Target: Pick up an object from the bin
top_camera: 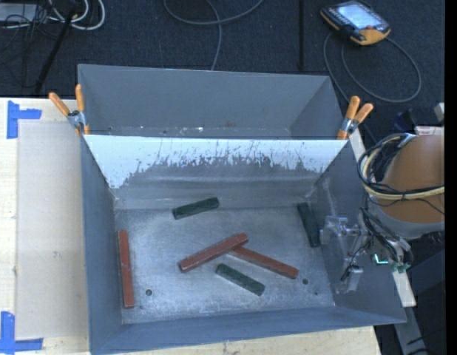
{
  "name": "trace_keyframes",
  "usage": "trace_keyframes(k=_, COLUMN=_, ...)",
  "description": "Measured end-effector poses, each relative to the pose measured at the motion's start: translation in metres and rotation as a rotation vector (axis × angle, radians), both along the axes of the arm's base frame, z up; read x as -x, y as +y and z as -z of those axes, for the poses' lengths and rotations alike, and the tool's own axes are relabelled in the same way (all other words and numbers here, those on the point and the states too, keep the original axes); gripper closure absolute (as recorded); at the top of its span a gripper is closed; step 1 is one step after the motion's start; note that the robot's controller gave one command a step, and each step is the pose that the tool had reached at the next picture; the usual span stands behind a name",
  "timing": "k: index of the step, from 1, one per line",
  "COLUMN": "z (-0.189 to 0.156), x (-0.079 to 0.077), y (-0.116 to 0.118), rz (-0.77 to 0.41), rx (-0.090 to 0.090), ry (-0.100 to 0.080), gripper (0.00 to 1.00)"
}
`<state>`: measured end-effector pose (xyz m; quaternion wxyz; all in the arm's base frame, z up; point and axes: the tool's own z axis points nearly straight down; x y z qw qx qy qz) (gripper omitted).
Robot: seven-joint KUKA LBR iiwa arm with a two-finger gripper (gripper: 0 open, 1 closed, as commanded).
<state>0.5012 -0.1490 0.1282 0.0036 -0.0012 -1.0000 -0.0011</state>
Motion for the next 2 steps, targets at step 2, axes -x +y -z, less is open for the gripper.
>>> trace_keyframes(k=2, z=0.01, x=-0.002, y=0.042, rz=-0.062, rx=0.003, ry=-0.006, gripper=0.0)
